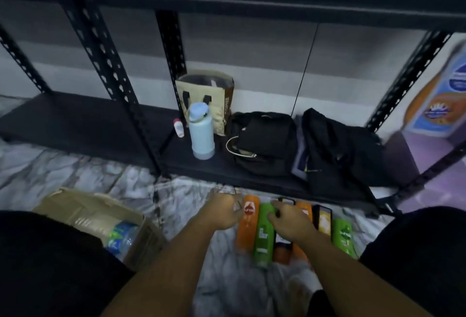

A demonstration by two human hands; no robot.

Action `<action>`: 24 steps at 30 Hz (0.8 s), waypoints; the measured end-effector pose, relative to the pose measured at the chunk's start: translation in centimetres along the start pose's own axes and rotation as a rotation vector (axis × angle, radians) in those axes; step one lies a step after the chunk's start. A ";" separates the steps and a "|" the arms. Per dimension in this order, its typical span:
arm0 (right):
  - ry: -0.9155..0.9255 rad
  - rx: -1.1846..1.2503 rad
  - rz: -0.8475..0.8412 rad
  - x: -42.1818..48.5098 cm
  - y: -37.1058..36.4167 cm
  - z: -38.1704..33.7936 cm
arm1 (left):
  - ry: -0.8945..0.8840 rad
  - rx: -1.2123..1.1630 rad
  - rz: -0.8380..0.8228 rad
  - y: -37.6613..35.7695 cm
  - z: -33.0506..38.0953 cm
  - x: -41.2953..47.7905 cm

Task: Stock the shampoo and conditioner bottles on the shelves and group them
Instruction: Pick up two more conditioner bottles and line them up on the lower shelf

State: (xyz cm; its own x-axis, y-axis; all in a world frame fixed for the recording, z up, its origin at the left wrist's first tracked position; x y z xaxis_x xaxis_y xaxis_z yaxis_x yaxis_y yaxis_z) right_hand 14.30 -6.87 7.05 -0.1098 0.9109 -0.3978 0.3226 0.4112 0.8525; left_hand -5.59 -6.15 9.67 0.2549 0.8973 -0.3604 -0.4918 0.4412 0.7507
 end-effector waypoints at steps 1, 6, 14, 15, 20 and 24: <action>-0.007 -0.031 -0.030 0.2 -0.8 0.4 | 0.027 -0.004 -0.022 -0.8 -0.6 0.2; -0.085 0.028 -0.137 1.7 -3.8 2.2 | 0.087 -0.031 -0.107 -3.7 -2.4 1.8; -0.168 0.176 -0.166 4.2 -7.8 3.5 | 0.115 -0.069 -0.179 -8.1 -4.9 5.2; -0.174 0.200 -0.169 4.7 -8.3 3.7 | 0.123 -0.075 -0.185 -8.7 -5.3 5.8; -0.215 0.272 -0.160 7.5 -10.6 5.0 | 0.150 -0.149 -0.165 -12.0 -7.4 8.9; -0.300 0.358 -0.090 9.7 -11.9 5.4 | 0.215 -0.268 -0.124 -13.6 -8.4 11.2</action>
State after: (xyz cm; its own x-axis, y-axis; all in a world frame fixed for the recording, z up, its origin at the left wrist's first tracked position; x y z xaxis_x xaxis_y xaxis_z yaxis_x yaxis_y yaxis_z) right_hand 14.51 -3.10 -8.77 0.1071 0.8005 -0.5897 0.6339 0.4020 0.6607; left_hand -3.01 -1.99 -9.27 0.1589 0.8066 -0.5693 -0.6761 0.5091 0.5326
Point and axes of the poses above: each hand's wrist, its own x-axis towards the middle knuckle, its own y-axis out of the back of the hand, z = x × y, the point moved 6 cm from there along x, towards the middle knuckle, and after that the axes turned 4 degrees about -x, right-handed, at the moved point
